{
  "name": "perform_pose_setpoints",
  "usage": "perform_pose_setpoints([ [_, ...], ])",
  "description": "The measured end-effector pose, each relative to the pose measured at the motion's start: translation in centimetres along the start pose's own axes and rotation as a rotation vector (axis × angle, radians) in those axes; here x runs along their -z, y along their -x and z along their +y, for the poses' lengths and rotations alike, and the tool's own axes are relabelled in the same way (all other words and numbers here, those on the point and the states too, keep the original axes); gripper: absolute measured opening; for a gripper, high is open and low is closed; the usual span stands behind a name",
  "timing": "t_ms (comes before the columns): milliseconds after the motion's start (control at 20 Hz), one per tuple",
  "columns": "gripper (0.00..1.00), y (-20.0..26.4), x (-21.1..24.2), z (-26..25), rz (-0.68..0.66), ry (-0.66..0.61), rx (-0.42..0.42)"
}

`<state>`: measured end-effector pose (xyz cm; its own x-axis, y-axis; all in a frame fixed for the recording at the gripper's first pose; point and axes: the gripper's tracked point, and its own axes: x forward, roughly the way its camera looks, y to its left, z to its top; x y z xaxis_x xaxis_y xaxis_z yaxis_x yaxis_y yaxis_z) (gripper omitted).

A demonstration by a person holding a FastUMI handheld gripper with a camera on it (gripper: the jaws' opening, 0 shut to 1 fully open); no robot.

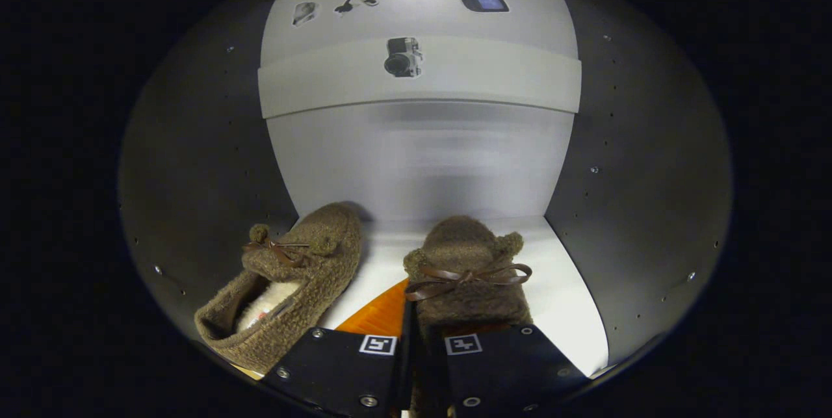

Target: Open the shoe cabinet door, grab the shoes and put them into the shoe cabinet, then close the shoe cabinet door.

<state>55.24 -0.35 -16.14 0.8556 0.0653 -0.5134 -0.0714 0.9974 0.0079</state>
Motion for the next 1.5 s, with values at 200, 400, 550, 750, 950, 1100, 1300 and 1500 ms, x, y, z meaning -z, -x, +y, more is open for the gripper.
perform_pose_setpoints([
  [200,0.17,1.7,-0.1,0.1,-0.013,-0.016,-0.001],
  [400,0.21,5.0,-0.2,0.1,-0.057,-0.007,0.009],
  [550,0.21,8.5,-0.8,0.3,-0.105,-0.016,0.011],
  [750,0.21,15.0,-0.9,1.1,-0.173,0.008,0.03],
  [950,0.21,21.9,0.5,2.4,-0.228,0.016,0.038],
  [1100,0.21,27.2,2.3,2.9,-0.254,-0.002,0.038],
  [1300,0.21,33.4,5.5,2.1,-0.277,0.0,0.083],
  [1500,0.21,39.8,8.6,1.2,-0.307,-0.03,0.104],
])
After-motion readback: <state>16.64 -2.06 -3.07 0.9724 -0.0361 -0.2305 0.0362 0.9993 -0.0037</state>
